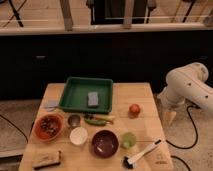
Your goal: Place apple in paper cup
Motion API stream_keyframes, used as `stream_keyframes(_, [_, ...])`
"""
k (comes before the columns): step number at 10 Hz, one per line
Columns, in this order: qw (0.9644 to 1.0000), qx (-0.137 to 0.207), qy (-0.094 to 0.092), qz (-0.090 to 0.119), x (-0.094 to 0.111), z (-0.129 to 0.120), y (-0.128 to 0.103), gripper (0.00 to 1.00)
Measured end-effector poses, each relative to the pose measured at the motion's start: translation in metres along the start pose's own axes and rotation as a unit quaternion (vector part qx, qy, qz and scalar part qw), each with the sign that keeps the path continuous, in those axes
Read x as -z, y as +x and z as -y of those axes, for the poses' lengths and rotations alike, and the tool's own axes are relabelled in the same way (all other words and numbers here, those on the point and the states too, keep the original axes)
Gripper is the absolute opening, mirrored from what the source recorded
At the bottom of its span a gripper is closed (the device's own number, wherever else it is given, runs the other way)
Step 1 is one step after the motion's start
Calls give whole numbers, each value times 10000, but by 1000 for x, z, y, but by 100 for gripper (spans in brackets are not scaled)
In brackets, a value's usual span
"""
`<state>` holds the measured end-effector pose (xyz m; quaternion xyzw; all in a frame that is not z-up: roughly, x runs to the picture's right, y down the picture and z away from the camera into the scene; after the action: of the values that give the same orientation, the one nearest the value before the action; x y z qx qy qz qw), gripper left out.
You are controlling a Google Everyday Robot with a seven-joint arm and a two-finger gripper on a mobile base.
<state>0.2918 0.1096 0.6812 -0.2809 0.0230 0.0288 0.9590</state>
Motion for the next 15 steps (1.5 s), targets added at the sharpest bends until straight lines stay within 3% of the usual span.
stream_keyframes(4, [10000, 5, -2, -5, -1, 0, 0, 80])
stream_keyframes(7, [9994, 309, 46, -110, -30, 6, -24, 80])
stream_keyframes(9, [9991, 390, 64, -152, -41, 8, -28, 80])
stream_keyframes(15, [9985, 544, 88, -59, -75, 21, -41, 80])
